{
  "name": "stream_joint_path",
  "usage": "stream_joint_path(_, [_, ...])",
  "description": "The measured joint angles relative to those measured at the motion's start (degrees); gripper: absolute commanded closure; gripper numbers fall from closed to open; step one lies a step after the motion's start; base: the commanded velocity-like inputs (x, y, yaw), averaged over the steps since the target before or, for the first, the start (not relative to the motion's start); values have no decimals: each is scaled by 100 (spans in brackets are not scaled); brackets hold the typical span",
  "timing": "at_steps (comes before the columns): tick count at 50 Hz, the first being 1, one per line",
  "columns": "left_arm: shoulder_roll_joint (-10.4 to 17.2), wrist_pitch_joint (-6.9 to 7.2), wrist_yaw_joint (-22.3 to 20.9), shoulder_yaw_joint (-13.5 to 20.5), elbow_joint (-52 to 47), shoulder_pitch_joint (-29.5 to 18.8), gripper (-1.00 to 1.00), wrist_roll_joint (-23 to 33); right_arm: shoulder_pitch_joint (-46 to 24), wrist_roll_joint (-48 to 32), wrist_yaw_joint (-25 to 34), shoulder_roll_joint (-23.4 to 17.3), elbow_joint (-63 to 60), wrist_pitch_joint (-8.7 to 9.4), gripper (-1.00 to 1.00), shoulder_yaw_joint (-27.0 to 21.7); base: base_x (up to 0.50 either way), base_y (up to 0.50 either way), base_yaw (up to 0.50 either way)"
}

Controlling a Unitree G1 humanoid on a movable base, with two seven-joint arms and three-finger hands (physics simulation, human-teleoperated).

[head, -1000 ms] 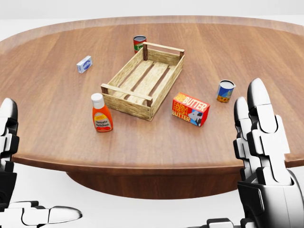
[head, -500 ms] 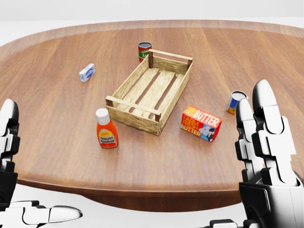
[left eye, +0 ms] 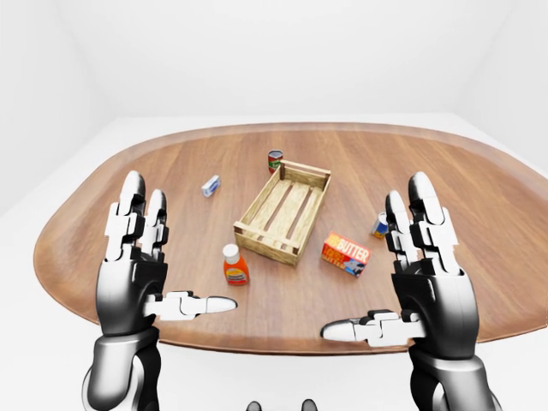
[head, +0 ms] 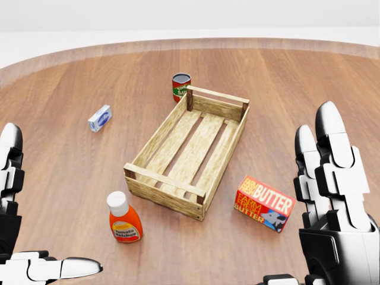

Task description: Pick up the butter and put it in the tray.

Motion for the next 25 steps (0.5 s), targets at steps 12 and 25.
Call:
stream_joint_path(12, [-3, 0, -3, 6, -29, 2, -100, -4, 6, 1, 1, 4, 5, 0, -100, -14, 50, 0, 0])
stream_joint_path(25, [-2, 0, 3, 20, -32, -14, -100, -10, 0, 6, 6, 9, 25, 0, -100, -36, 50, -1, 0])
